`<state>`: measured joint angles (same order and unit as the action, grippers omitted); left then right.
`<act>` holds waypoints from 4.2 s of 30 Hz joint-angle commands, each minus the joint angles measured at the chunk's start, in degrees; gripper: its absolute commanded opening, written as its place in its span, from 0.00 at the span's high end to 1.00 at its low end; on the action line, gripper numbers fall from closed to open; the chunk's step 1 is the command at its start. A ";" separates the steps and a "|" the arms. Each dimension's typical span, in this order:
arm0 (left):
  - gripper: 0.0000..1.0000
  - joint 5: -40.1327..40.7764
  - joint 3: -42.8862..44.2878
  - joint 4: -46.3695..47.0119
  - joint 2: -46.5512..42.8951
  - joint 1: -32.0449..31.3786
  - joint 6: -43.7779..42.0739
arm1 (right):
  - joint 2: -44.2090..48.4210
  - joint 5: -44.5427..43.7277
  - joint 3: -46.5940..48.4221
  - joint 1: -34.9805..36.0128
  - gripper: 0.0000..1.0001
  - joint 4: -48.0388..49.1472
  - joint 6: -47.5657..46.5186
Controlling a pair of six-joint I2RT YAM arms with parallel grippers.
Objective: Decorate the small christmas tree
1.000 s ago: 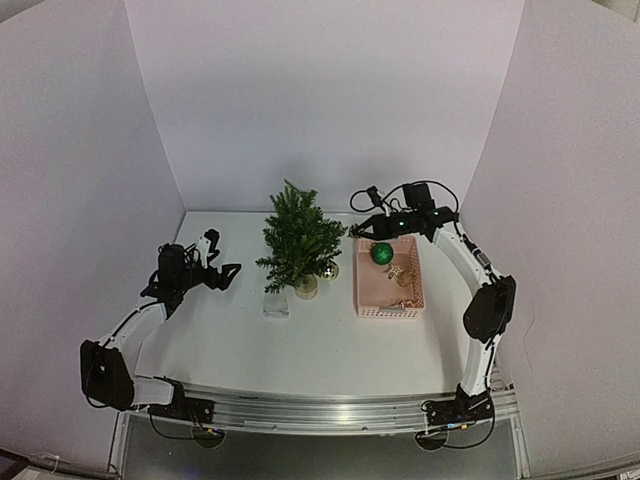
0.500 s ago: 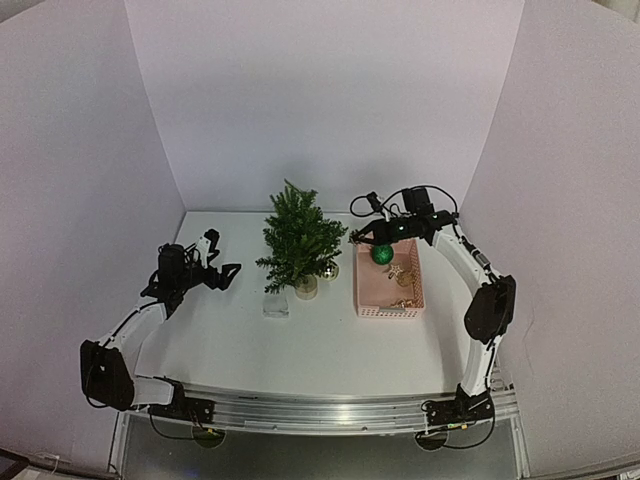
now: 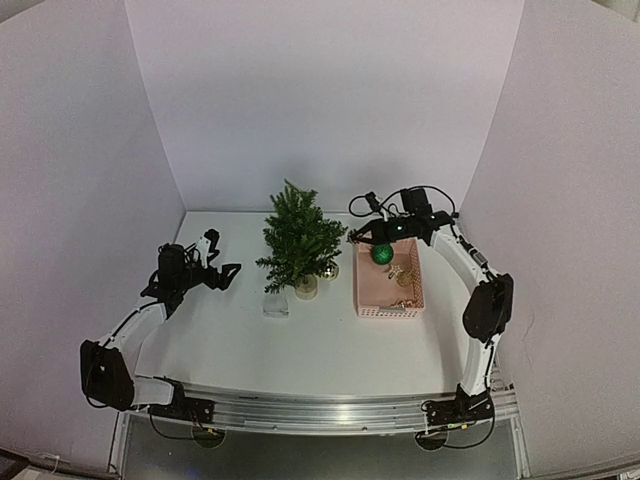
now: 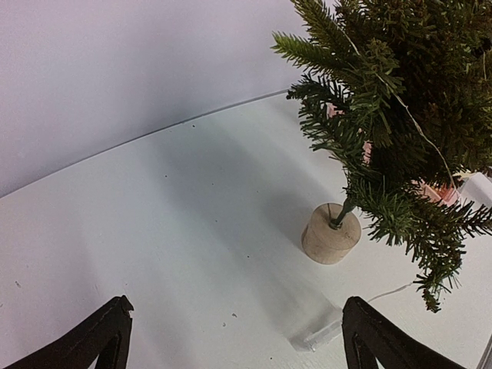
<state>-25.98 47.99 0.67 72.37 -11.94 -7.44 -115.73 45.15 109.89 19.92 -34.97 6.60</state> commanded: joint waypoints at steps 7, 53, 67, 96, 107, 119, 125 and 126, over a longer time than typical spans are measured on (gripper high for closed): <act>0.05 -0.16 0.51 2.12 -1.23 0.26 -0.38 | -2.57 1.55 1.52 0.31 0.63 2.06 0.70; 0.05 1.28 0.20 1.38 -1.25 0.26 -0.74 | 5.29 -43.28 -3.09 -6.28 0.11 -3.38 12.43; 0.05 1.63 0.72 1.14 0.57 0.27 -0.51 | -8.37 -39.38 2.66 -6.22 0.11 -7.09 7.65; 0.05 1.62 4.74 -1.10 4.00 0.39 -1.96 | -25.98 -35.09 16.44 -5.25 0.04 -7.04 1.74; 0.05 1.75 4.57 -1.67 3.67 0.36 -2.23 | -24.85 -34.18 14.51 -5.24 0.22 -7.10 3.90; 0.06 1.64 3.95 -0.94 2.59 0.34 -2.49 | -19.02 -33.51 12.17 -5.25 0.30 -7.24 5.26; 0.06 1.40 4.10 -1.13 1.34 0.40 -3.42 | -11.09 -32.34 7.07 -5.25 0.34 -7.36 5.34; 0.06 1.24 4.33 -1.37 1.17 0.38 -3.88 | -9.37 -32.06 6.20 -5.25 0.34 -7.39 5.16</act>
<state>-24.29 49.91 -1.02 76.01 -11.92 -9.30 -135.58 11.03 118.49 14.46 -42.00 11.46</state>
